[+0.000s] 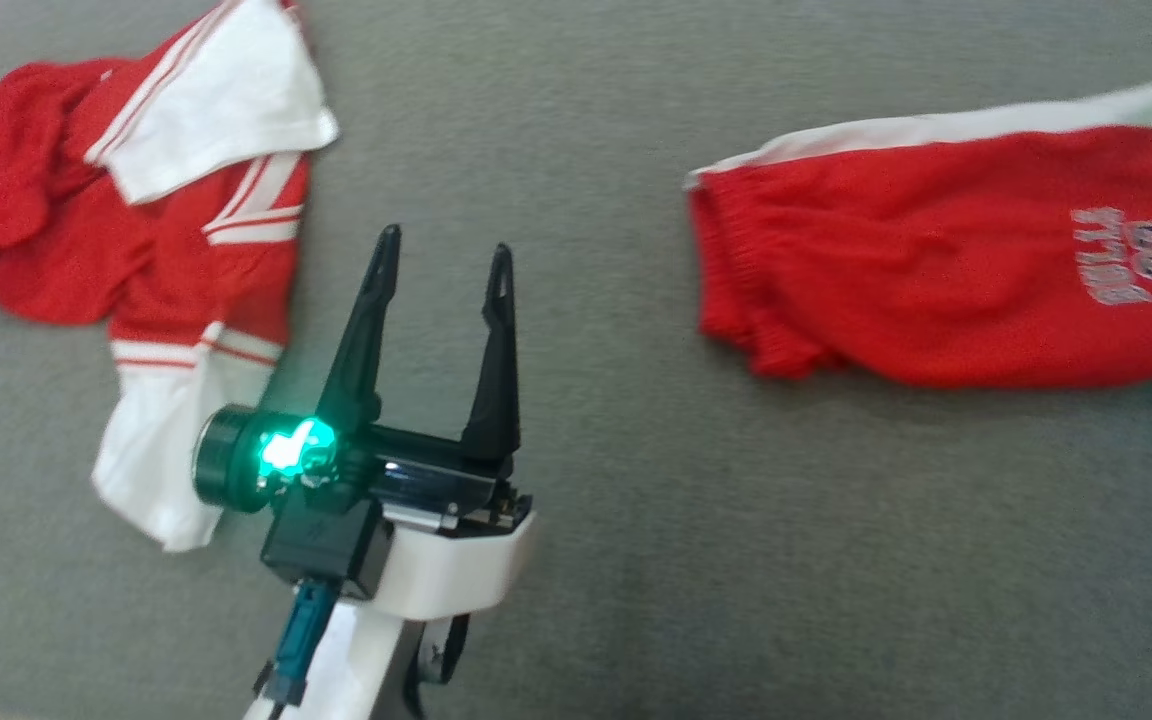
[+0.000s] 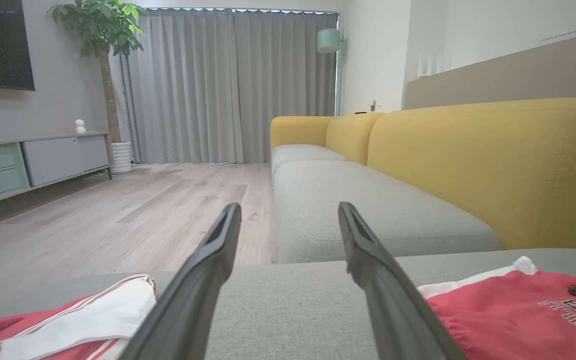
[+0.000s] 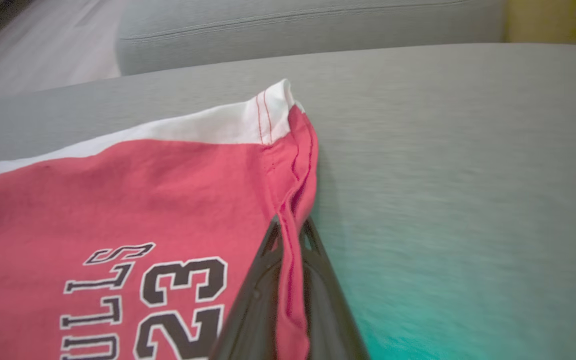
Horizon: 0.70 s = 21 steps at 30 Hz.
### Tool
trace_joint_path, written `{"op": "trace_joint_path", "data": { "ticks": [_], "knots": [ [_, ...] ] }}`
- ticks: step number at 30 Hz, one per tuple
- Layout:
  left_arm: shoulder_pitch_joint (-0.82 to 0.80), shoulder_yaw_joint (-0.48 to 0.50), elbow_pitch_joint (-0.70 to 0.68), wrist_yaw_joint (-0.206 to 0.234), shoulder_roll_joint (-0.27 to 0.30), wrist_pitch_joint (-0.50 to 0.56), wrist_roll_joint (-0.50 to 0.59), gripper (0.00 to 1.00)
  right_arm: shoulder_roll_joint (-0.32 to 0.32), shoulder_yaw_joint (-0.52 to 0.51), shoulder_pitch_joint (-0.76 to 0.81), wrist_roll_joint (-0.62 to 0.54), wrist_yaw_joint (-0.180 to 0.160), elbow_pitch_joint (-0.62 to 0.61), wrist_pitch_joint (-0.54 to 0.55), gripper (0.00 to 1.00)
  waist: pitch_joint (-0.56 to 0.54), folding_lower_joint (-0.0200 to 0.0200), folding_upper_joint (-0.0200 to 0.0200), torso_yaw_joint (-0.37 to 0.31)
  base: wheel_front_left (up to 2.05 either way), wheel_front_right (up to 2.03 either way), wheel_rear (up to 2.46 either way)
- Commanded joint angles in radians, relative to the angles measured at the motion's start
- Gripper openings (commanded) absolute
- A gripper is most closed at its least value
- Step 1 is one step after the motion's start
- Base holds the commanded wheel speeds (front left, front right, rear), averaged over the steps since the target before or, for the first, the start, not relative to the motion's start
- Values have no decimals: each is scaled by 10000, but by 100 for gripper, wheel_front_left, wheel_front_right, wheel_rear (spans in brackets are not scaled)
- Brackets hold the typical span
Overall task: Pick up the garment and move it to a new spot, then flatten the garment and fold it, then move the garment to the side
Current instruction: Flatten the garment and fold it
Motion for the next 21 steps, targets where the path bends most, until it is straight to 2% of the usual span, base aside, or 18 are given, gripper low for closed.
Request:
{"op": "trace_joint_path", "data": {
  "ticks": [1,5,9,16,21],
  "knots": [
    [76,426,-311,-52,46,-47,121,100,-580,-1,357,-38,65,-34,-194,0,-185,1,0,-397,0,0,0],
    [214,799,-306,-353,46,-47,272,100,-1205,-340,477,-103,65,-94,-845,0,-178,1,0,-953,0,0,0],
    [194,904,-241,-529,46,-47,282,100,-1298,-426,317,-177,65,-418,-1184,0,-163,1,0,-1276,0,0,0],
    [256,899,36,-734,46,-47,280,100,-824,-203,-155,-703,65,-2023,-1525,0,-503,1,0,-1431,0,0,0],
    [413,845,140,-761,45,-47,118,100,-235,98,-88,-1171,65,-3496,-1092,0,-821,1,0,-1224,0,0,0]
  ]
}}
